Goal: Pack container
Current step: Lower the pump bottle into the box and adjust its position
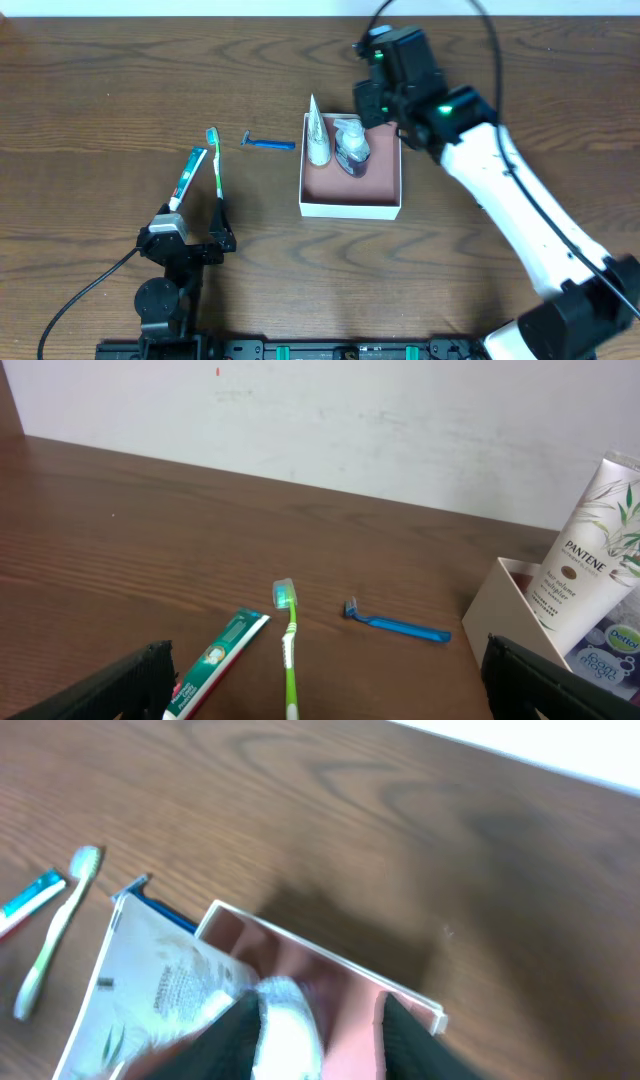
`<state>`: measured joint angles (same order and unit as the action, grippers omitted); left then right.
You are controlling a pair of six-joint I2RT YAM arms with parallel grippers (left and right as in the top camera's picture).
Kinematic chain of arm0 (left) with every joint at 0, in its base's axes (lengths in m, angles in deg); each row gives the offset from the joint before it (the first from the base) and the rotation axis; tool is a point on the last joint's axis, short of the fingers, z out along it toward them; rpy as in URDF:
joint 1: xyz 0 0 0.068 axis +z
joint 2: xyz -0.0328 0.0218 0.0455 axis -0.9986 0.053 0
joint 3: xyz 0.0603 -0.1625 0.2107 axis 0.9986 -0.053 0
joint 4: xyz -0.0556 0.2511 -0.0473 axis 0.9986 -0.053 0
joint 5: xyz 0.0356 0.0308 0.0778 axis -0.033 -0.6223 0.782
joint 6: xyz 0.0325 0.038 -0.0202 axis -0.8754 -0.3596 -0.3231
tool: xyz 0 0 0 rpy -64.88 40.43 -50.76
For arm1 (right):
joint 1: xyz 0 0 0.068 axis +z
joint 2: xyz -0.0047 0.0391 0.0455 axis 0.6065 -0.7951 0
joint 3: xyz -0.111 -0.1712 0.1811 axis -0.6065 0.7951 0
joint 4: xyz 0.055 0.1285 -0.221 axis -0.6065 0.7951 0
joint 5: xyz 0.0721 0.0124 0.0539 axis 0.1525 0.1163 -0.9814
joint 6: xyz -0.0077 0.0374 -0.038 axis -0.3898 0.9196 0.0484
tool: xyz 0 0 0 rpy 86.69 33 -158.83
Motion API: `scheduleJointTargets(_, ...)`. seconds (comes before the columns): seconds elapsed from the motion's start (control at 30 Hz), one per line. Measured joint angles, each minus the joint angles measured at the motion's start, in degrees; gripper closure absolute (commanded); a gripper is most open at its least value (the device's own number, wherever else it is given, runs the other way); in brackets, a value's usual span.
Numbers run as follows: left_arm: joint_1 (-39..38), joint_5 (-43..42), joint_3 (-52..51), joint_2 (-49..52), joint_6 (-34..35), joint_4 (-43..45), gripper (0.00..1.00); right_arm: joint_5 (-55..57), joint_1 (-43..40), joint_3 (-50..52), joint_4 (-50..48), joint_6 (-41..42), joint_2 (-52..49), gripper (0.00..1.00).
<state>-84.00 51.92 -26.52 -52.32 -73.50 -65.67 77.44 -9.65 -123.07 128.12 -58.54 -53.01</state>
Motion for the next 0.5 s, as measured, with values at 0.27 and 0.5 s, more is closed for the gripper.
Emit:
scheduleJointTargets(0.27, 0.0, 0.0, 0.0, 0.0, 0.0, 0.0, 0.02, 1.33, -1.09, 1.7, 10.86, 6.21, 0.7, 0.82)
scheduleJointTargets(0.5, 0.0, 0.0, 0.0, 0.0, 0.0, 0.0, 0.02, 1.4, -1.11, 7.37, 8.92, 9.2, 0.17, 0.81)
